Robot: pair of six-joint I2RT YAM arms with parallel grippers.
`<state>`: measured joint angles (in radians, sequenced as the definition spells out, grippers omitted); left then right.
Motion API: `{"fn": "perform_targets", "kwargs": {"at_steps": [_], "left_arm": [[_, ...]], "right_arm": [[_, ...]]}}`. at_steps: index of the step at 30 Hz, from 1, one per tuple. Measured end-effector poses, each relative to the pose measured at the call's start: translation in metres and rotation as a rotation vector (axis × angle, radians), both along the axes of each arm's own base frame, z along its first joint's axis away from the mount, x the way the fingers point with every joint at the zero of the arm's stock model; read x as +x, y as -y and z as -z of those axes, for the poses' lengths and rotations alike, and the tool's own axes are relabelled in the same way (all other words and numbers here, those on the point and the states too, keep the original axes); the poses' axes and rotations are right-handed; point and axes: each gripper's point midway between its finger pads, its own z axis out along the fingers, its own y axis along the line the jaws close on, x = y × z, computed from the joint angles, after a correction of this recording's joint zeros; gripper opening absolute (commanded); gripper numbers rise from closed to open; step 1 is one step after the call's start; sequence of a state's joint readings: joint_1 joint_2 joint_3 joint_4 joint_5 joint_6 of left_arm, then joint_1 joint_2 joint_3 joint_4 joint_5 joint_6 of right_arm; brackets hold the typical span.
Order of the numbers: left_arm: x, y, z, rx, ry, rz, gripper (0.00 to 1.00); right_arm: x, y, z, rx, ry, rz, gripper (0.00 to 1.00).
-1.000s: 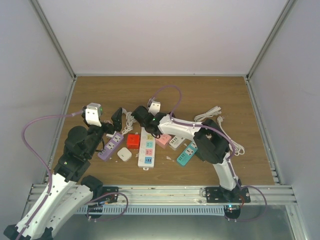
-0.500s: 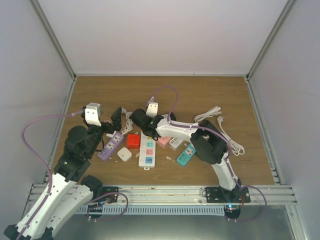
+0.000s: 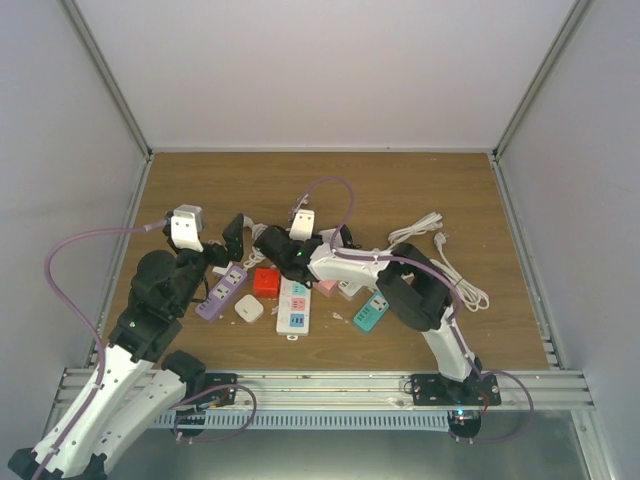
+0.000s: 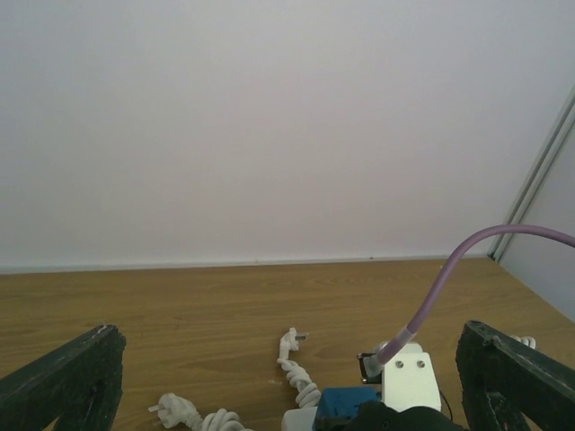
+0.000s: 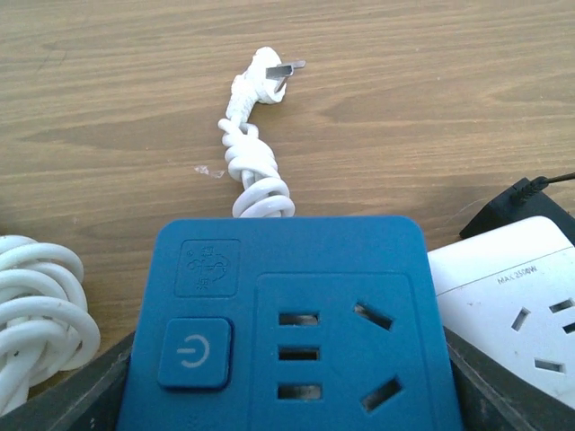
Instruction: Insert the plug
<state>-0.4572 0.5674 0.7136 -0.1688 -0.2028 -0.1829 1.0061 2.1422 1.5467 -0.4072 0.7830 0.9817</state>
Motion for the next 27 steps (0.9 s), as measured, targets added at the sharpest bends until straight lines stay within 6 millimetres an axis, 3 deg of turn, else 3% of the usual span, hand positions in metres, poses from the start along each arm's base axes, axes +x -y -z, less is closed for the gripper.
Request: {"fn": "perform_targets", "kwargs": {"at_steps": [16, 27], "left_arm": [[0.000, -0.001, 0.000, 0.001, -0.001, -0.003, 0.99], [0.003, 0.001, 0.003, 0.005, -0.011, -0.003, 0.99]], "right_arm": [[-0.006, -0.002, 0.010, -0.095, 0.028, -0.023, 0.53], [-0.005, 0.005, 0.012, 0.043, -0.008, -0.021, 0.56]]}}
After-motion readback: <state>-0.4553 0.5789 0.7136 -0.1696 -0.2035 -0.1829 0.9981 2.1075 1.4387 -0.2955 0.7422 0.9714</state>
